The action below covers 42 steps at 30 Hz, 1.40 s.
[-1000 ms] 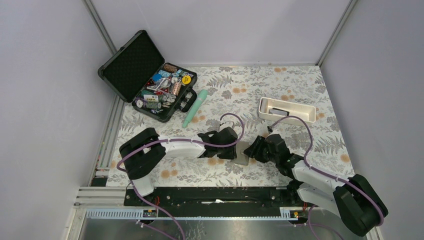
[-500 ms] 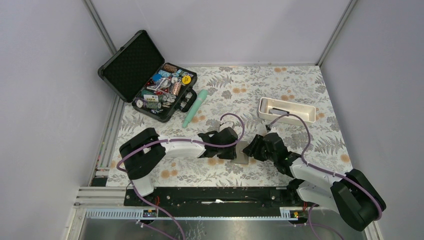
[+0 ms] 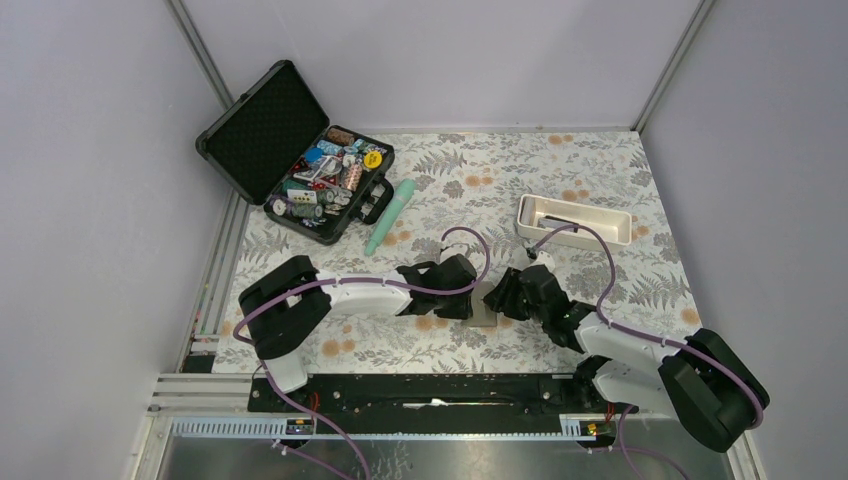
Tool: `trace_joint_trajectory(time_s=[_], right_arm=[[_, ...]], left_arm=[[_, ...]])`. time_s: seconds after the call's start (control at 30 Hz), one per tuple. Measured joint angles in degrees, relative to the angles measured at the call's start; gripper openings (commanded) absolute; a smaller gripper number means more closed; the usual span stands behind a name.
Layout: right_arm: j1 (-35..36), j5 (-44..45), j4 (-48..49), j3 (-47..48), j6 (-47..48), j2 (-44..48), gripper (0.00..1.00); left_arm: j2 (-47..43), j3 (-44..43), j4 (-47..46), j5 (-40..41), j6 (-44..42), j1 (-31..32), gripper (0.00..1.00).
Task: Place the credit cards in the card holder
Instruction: Close the card holder at the center of the board.
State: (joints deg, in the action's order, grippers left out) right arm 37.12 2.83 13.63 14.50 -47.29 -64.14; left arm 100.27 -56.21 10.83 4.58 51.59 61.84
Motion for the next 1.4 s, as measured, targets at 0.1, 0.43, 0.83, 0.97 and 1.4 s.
trace_joint_trajectory(time_s=[0.1, 0.43, 0.83, 0.97, 1.4], right_arm=[[0.52, 0.79, -0.07, -0.02, -0.04, 0.48, 0.49], [1.60, 2.08, -1.09, -0.15, -0.28, 1.92, 0.55], [2.16, 2.16, -5.16, 0.11, -1.18, 4.61, 0.62], [2.21, 2.16, -5.42, 0.13, -1.68, 5.05, 0.63], [2.14, 2.56, -9.31, 0.66, -1.88, 7.67, 0.77]], left_arm=[[0.07, -0.09, 0.09, 0.02, -0.15, 0.02, 0.28], [0.46, -1.09, 1.44, 0.20, -0.17, 0.09, 0.30], [-0.09, -0.61, 1.60, -0.59, -0.76, -1.40, 0.48], [-0.83, -0.20, 1.14, -1.57, -0.79, -2.86, 0.49], [-1.27, 1.07, -3.45, -4.46, -0.59, -6.45, 0.57]])
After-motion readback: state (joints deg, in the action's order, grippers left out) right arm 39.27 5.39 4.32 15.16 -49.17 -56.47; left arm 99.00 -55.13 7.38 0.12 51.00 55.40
